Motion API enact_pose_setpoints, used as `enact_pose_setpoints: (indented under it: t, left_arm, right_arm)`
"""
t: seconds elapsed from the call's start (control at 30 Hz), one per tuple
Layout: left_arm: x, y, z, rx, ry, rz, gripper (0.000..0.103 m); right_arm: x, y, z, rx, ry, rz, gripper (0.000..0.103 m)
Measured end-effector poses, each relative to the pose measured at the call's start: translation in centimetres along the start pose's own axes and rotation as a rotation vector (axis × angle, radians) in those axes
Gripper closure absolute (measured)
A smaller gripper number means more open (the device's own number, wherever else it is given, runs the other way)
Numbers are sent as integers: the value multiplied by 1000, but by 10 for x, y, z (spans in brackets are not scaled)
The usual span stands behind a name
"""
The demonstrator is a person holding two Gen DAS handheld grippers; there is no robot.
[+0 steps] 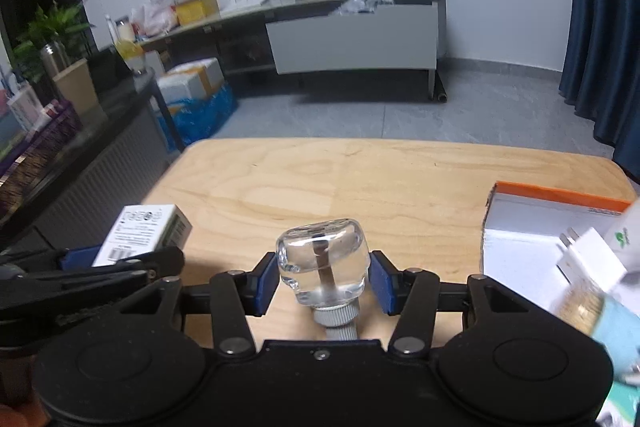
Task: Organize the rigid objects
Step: 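Carry the white package with the left gripper while the right gripper carries the glass bottle toward the box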
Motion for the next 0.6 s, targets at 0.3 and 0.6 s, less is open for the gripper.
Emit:
enact_pose_setpoints:
  t: [0.3, 0.6]
  left_arm:
    - [0, 14, 39, -25, 3, 10, 43]
    - [0, 22, 73, -65, 7, 7, 43]
  right_arm:
    - [23, 16, 58, -45, 7, 20, 43]
    - [30, 27, 101, -77, 10, -17, 43]
Point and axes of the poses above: each gripper's, at about its wrist camera, not at the fingertips, and z roughly against the way its jaws point, x to its left, y to its underside, the point moved 5 cm from there along -z, roughly the way its jaws point, and after that the axes turned 10 degrees about z, right-handed, at the moved point
